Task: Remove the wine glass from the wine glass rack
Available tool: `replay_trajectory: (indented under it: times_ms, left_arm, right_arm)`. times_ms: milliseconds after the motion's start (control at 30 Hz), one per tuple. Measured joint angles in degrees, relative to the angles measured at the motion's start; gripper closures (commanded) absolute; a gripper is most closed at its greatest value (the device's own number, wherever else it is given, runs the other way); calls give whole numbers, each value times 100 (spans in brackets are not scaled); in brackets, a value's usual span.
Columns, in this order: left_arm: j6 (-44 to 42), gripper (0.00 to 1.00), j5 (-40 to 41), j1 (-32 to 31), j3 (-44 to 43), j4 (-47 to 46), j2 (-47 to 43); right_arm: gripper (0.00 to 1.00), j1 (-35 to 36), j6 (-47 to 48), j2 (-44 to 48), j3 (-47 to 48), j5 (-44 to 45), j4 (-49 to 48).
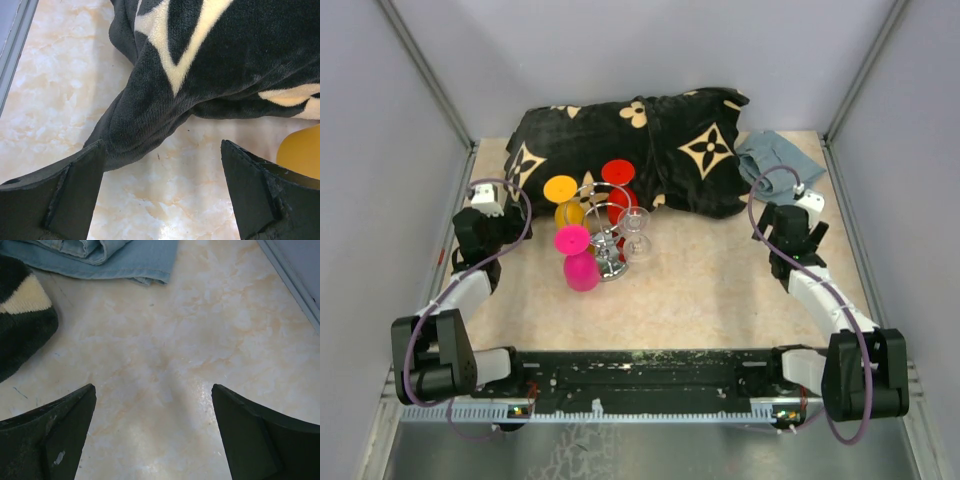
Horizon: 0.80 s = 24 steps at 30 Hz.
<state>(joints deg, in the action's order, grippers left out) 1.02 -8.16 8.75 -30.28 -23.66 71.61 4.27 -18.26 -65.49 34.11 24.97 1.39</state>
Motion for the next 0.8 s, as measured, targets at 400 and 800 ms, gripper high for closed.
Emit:
replay_trajectory:
  times_ms: [400, 800]
  left_arm:
    - [168, 0, 79, 0, 4, 262, -345]
    - [282, 0, -356, 13, -1480, 2522, -1158]
  right_arm:
    - [9, 0, 811, 365, -188, -452, 293]
    - [15, 0, 695, 713, 1233, -1545, 1572]
